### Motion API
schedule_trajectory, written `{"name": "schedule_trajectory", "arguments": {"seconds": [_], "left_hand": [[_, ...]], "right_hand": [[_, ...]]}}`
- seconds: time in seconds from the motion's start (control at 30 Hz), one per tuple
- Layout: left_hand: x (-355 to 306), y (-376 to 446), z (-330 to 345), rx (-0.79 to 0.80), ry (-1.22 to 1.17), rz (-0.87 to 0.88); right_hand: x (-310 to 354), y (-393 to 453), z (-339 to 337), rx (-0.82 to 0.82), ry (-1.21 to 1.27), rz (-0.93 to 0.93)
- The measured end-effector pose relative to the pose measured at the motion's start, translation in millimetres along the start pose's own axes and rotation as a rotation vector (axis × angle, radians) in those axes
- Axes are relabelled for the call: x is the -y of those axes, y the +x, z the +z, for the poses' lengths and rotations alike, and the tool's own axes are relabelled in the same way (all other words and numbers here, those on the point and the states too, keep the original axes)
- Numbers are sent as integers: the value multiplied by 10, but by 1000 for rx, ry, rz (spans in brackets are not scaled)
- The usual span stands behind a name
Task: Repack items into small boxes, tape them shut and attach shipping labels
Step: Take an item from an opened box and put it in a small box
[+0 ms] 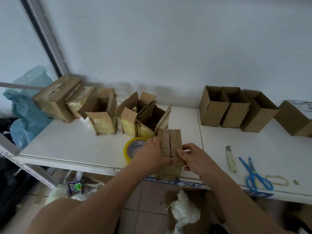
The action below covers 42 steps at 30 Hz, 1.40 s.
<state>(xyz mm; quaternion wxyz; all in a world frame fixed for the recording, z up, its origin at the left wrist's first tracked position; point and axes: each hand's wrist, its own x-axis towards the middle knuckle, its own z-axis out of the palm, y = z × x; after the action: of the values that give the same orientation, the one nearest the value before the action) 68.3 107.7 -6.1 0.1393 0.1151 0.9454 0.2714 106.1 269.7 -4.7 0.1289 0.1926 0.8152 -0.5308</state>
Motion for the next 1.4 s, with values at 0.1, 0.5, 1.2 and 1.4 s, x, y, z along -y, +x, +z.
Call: {"name": "schedule_trajectory", "arguments": {"seconds": [0.1, 0.5, 1.2, 1.4], "left_hand": [[-26, 65, -30, 16, -56, -12], [-74, 1, -105, -18, -208, -93], [36, 54, -93, 12, -395, -56], [0, 103, -39, -39, -183, 12]], "right_hand": [[-18, 13, -30, 15, 25, 11], [15, 69, -117, 70, -18, 1], [244, 346, -78, -321, -581, -164], [256, 351, -297, -242, -473, -186]]}}
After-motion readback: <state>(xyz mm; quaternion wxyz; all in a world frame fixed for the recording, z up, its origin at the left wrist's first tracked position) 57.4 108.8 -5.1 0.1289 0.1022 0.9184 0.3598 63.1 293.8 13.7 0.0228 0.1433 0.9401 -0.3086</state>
